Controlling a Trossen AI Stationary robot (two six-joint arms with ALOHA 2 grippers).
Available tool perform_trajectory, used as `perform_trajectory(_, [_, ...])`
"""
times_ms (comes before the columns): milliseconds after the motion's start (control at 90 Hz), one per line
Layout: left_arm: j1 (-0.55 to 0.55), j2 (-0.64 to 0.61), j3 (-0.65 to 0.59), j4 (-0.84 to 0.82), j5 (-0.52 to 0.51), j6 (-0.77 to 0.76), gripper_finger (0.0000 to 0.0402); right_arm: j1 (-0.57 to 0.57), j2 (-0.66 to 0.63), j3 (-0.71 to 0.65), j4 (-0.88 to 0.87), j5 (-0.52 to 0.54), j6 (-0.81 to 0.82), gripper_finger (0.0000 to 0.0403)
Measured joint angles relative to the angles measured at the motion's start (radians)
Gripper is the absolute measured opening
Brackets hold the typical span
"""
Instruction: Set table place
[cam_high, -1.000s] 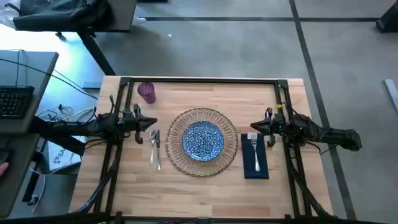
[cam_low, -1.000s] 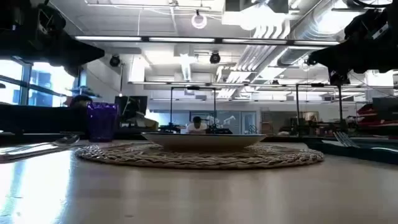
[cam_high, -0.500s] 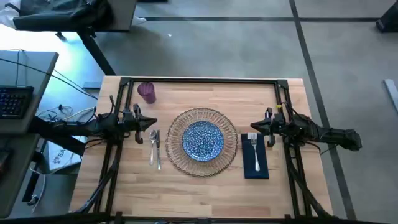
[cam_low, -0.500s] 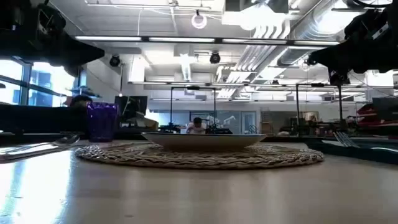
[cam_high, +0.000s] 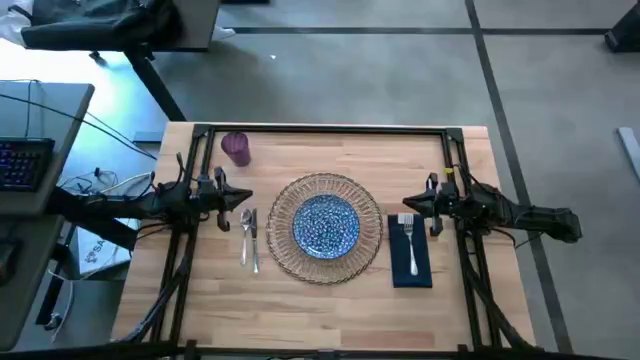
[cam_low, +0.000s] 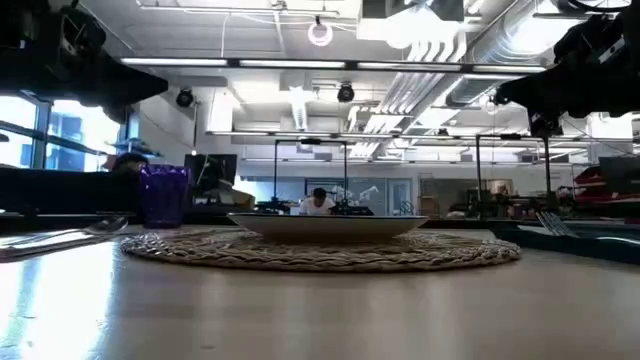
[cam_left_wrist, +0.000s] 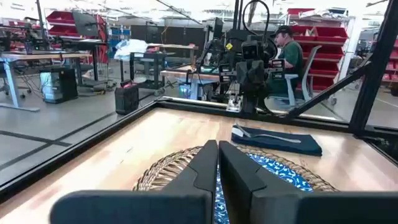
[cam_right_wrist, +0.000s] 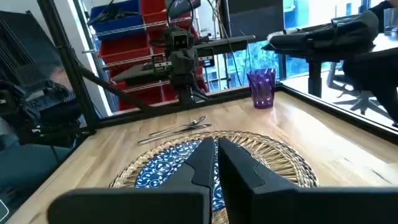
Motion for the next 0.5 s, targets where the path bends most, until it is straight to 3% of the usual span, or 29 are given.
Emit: perform_trajectory(500, [0.0, 0.0, 0.0, 0.002, -0.013, 0.0, 0.0, 0.0, 0.0, 0.0, 0.0, 0.0, 0.0, 0.0])
